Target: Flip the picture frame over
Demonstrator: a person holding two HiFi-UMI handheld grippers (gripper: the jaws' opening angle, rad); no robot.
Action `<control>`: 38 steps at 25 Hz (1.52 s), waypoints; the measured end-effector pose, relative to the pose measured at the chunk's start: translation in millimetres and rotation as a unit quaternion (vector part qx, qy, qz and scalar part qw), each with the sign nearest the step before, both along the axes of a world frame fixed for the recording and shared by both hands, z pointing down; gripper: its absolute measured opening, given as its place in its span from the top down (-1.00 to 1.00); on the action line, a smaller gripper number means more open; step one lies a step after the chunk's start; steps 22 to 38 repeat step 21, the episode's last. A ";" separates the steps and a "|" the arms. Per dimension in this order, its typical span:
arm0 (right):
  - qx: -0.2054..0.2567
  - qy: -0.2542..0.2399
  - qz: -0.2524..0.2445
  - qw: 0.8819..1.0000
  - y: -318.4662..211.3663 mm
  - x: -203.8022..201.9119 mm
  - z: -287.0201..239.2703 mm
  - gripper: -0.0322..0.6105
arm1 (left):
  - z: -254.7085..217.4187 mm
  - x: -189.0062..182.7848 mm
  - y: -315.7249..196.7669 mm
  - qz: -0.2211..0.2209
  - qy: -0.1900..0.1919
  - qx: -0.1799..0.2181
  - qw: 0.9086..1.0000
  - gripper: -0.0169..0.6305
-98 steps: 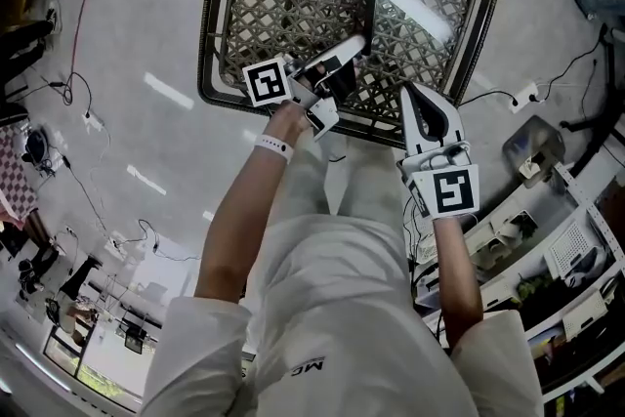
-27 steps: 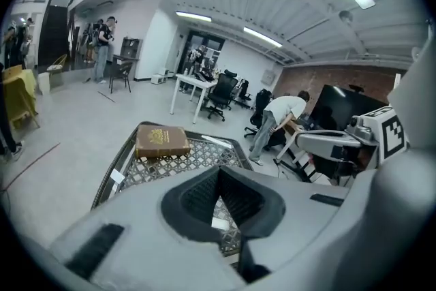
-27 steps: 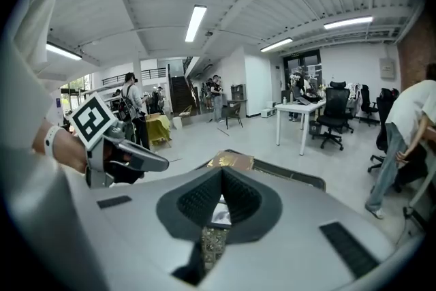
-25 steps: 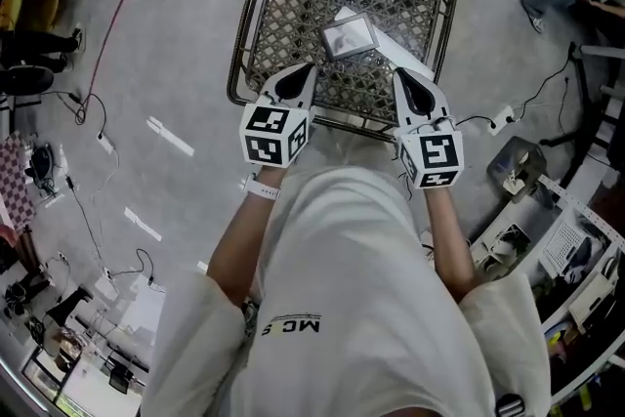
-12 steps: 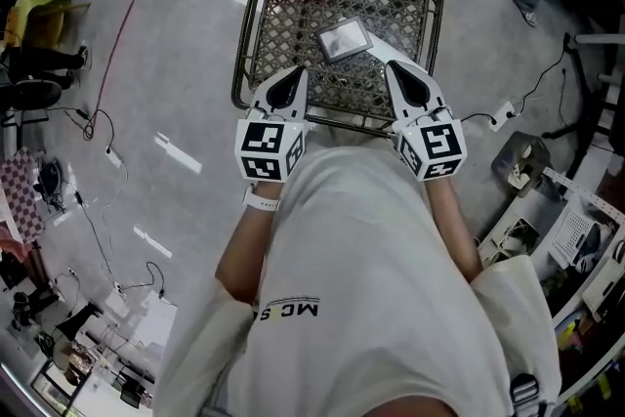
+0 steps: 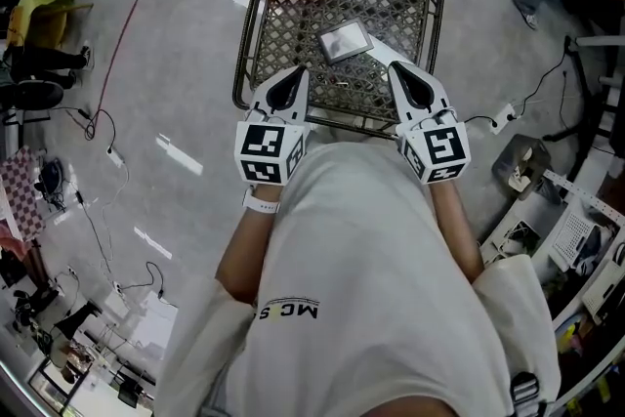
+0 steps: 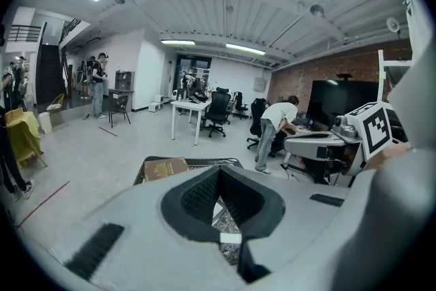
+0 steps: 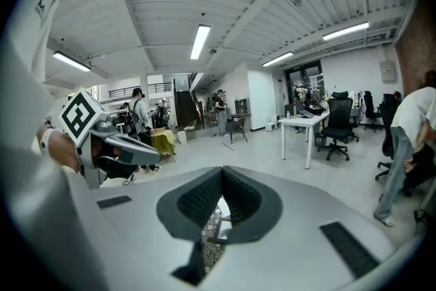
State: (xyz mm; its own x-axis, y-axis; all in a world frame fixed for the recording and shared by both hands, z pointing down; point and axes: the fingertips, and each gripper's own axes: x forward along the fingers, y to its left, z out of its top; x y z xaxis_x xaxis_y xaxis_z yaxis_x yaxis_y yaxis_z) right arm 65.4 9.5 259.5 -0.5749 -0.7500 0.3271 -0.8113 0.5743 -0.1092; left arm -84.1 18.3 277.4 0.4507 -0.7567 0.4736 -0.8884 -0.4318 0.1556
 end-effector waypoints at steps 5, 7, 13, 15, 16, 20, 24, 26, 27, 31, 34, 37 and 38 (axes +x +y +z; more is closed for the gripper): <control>0.003 0.001 0.003 1.000 -2.2 1.8 -3.0 0.85 | -2.0 4.1 1.3 0.003 0.003 -0.001 1.000 0.88; 0.004 0.003 0.004 1.000 -3.5 2.2 -4.3 0.85 | -1.1 5.2 0.4 0.004 0.003 -0.003 1.000 0.88; 0.004 0.006 0.017 1.000 -6.7 6.3 -6.0 0.85 | 2.0 4.9 -1.8 0.009 0.004 -0.008 1.000 0.88; 0.004 0.008 0.018 1.000 -4.8 5.0 -6.2 0.85 | 2.9 4.1 -2.0 0.011 0.003 -0.009 1.000 0.88; 0.003 0.009 0.018 1.000 -3.8 4.3 -5.9 0.85 | 3.6 3.8 -2.2 0.011 0.003 -0.010 1.000 0.88; -0.006 0.012 0.022 1.000 0.0 2.0 0.1 0.85 | 8.9 3.3 -2.2 0.016 0.006 -0.015 1.000 0.88; -0.009 0.012 0.024 1.000 0.9 1.5 1.9 0.85 | 10.4 3.3 -2.1 0.017 0.007 -0.017 1.000 0.88; -0.009 0.012 0.024 1.000 0.9 1.5 1.9 0.85 | 10.4 3.3 -2.1 0.017 0.007 -0.017 1.000 0.88; -0.009 0.012 0.024 1.000 0.9 1.5 1.9 0.85 | 10.4 3.3 -2.1 0.017 0.007 -0.017 1.000 0.88; -0.009 0.012 0.024 1.000 0.9 1.5 1.9 0.85 | 10.4 3.3 -2.1 0.017 0.007 -0.017 1.000 0.88; -0.009 0.012 0.024 1.000 0.9 1.5 1.9 0.85 | 10.4 3.3 -2.1 0.017 0.007 -0.017 1.000 0.88; -0.009 0.012 0.024 1.000 0.9 1.5 1.9 0.85 | 10.4 3.3 -2.1 0.017 0.007 -0.017 1.000 0.88; -0.009 0.012 0.024 1.000 0.9 1.5 1.9 0.85 | 10.4 3.3 -2.1 0.017 0.007 -0.017 1.000 0.88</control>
